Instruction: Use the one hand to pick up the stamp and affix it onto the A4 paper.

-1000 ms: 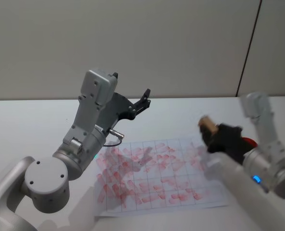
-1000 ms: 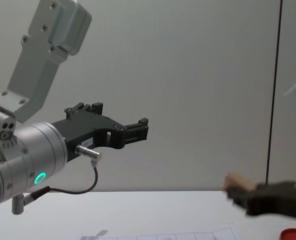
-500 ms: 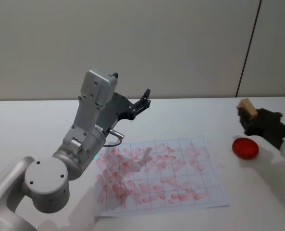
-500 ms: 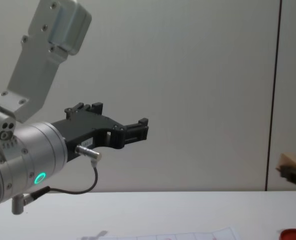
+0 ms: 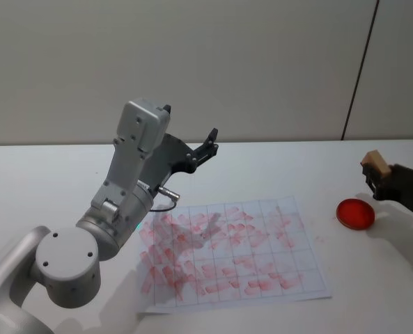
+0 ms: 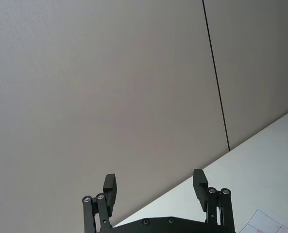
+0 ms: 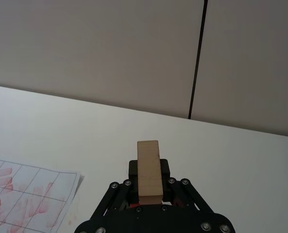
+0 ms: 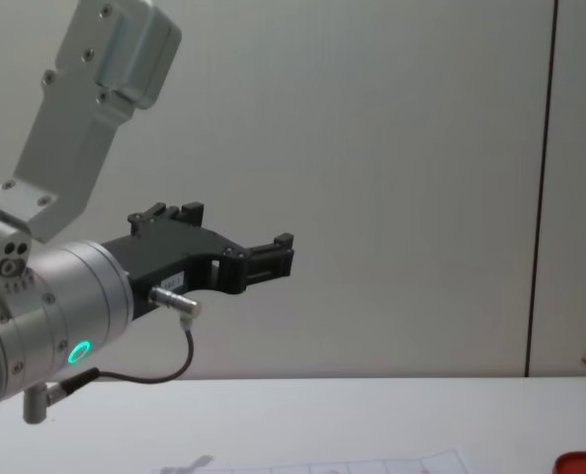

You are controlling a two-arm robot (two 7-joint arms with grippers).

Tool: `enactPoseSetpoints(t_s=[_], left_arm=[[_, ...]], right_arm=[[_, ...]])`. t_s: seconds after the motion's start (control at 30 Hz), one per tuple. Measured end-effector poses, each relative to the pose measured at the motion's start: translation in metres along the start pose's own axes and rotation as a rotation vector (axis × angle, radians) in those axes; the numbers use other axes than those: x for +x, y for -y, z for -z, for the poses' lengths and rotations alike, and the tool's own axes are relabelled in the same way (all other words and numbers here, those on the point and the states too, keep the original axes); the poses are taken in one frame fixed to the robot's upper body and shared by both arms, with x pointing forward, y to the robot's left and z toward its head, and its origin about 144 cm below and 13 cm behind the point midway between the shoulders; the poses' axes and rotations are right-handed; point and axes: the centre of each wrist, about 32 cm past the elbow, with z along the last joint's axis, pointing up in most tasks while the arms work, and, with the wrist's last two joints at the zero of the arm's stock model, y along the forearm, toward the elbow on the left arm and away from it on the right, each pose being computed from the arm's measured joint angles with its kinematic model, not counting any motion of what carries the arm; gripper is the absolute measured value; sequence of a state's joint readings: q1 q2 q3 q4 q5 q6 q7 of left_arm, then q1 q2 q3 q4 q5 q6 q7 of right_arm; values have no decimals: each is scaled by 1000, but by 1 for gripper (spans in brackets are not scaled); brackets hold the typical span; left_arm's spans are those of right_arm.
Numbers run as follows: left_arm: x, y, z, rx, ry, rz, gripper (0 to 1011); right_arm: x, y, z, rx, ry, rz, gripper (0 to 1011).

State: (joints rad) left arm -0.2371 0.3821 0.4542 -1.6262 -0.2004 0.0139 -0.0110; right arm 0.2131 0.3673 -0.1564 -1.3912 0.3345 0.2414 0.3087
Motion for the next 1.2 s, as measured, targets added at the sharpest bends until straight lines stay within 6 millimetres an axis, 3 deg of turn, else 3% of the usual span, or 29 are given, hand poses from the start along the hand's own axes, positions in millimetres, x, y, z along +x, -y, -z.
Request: enactPoseSetpoints(t_s=[0.83,1.2], left_arm=[[0,0,0,0,0,0,1001],[0,0,0,0,0,0,1001]], right_arm=[[4,-9,19,-115,-21,-65,240],[1,-8,25,-125,-6,-64,596]])
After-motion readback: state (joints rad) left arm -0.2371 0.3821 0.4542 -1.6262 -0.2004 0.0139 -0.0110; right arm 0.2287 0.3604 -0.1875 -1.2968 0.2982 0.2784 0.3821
